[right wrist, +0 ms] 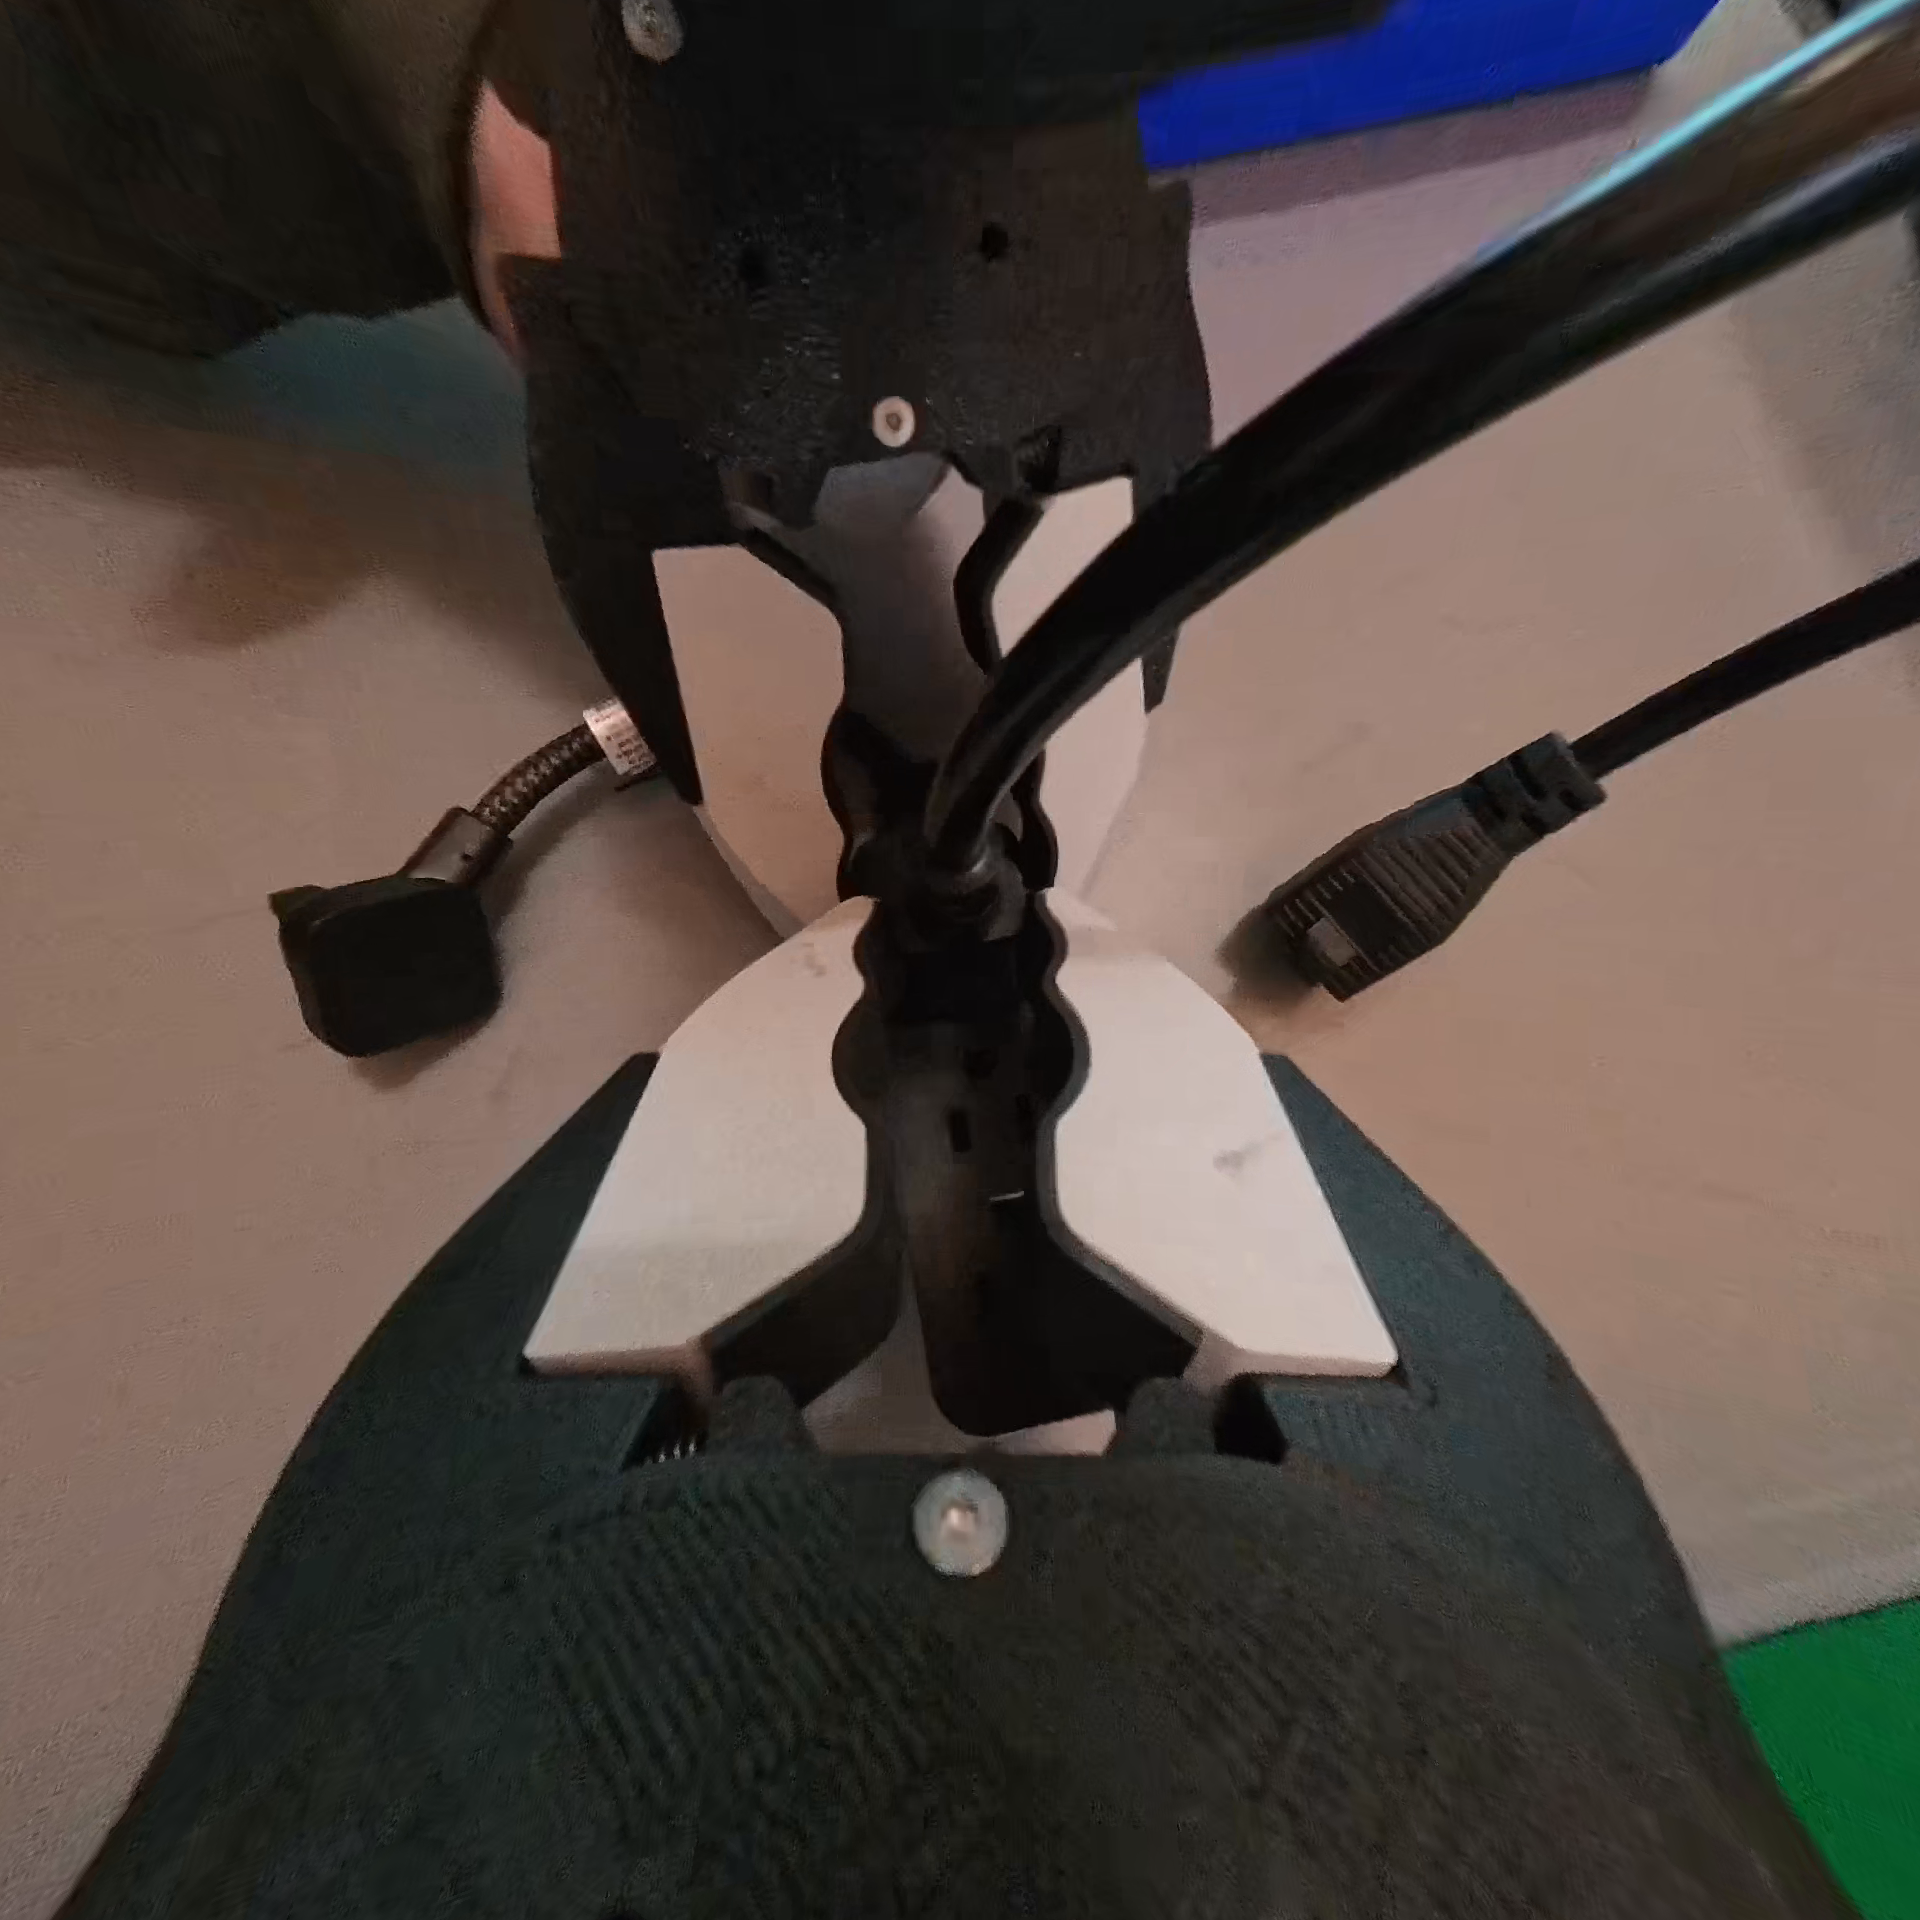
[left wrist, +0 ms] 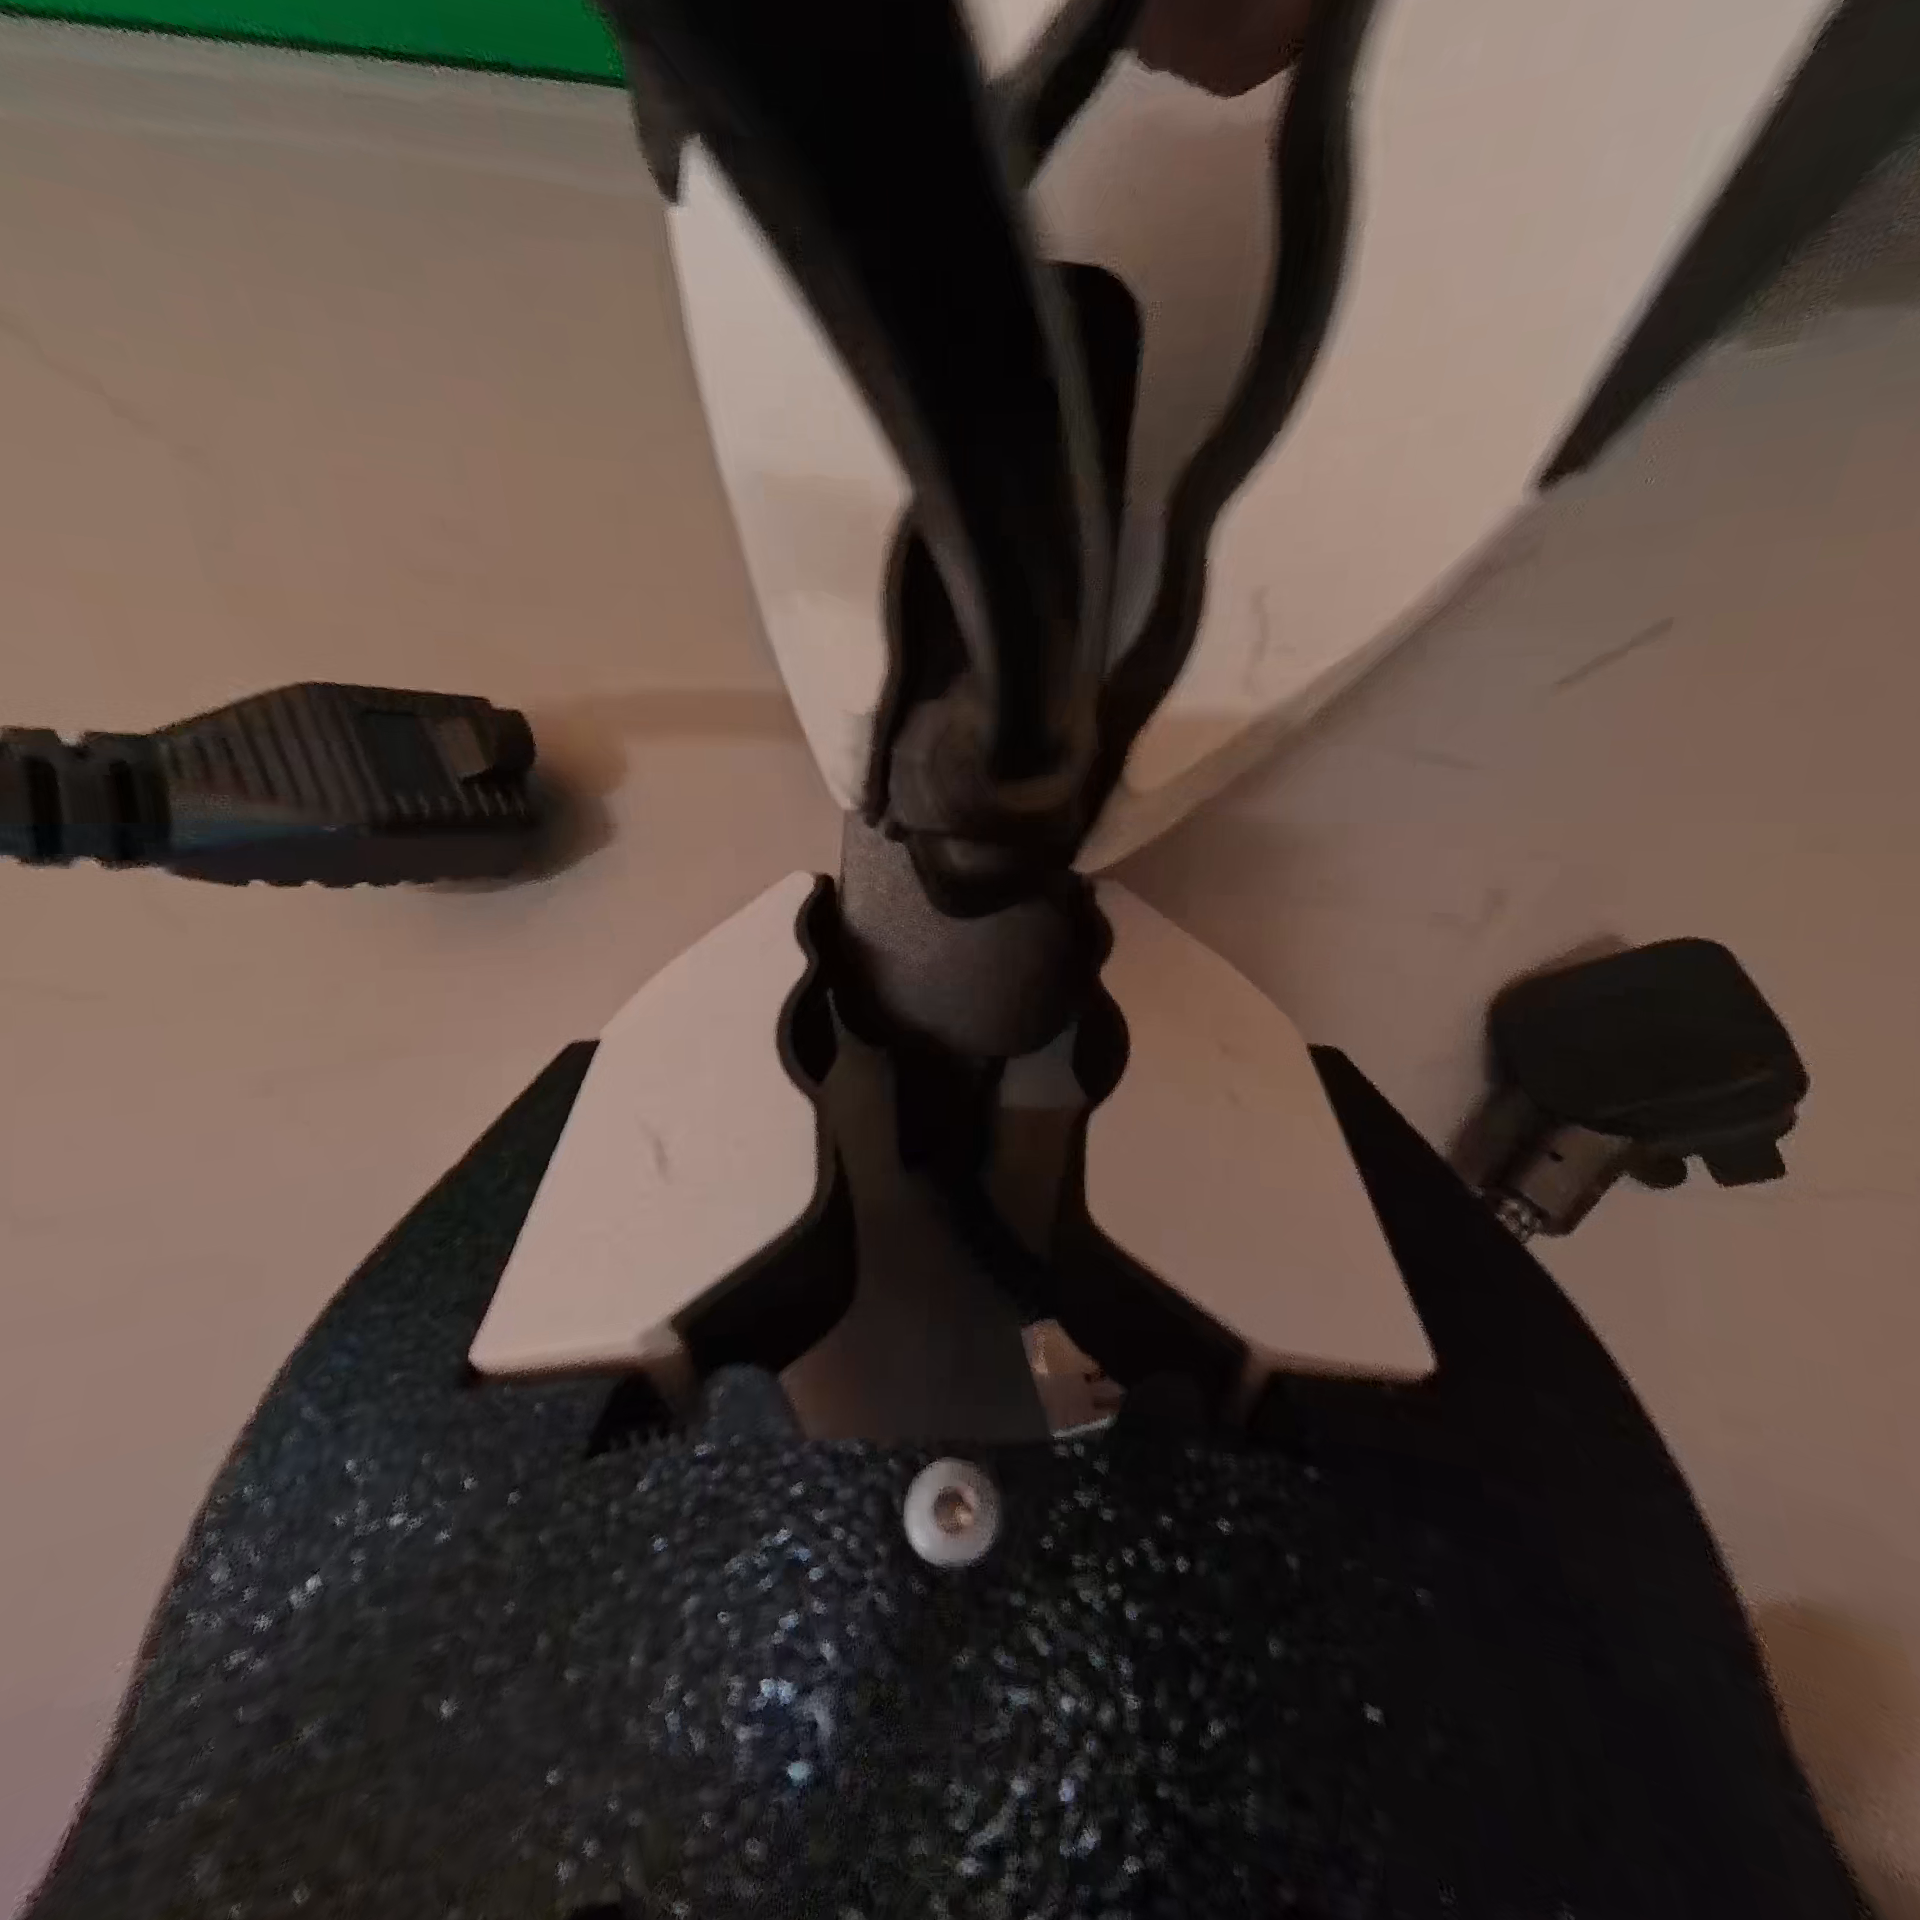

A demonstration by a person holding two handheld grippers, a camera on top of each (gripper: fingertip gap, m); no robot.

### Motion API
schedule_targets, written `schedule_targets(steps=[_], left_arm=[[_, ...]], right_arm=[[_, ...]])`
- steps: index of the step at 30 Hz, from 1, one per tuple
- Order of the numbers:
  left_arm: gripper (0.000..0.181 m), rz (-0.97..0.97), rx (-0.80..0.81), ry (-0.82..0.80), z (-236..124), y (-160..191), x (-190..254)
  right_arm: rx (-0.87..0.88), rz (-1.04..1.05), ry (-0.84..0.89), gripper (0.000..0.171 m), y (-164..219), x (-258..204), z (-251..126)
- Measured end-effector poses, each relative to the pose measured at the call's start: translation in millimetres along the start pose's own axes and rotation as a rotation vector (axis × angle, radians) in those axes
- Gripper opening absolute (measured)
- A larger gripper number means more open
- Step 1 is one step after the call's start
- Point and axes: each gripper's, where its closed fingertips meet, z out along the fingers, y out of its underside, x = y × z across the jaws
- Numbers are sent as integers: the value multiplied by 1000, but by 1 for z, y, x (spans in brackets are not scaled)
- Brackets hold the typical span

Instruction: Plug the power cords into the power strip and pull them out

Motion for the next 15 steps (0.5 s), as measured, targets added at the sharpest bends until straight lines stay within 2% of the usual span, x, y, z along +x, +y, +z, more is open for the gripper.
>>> schedule_targets(steps=[3, 6, 11, 15], left_arm=[[43, -31, -11, -29, -2, 2, -6], [44, -17, 20, -6, -4, 3, -4], [44, -29, -9, -40, -1, 1, -4], [44, -12, 6, -24, -2, 2, -3]], right_arm=[[72, 70, -16, 25, -2, 6, 3], [13, -49, 39, 24, -6, -1, 4], [37, 34, -57, 24, -3, 5, 2], [10, -34, -6, 24, -4, 0, 1]])
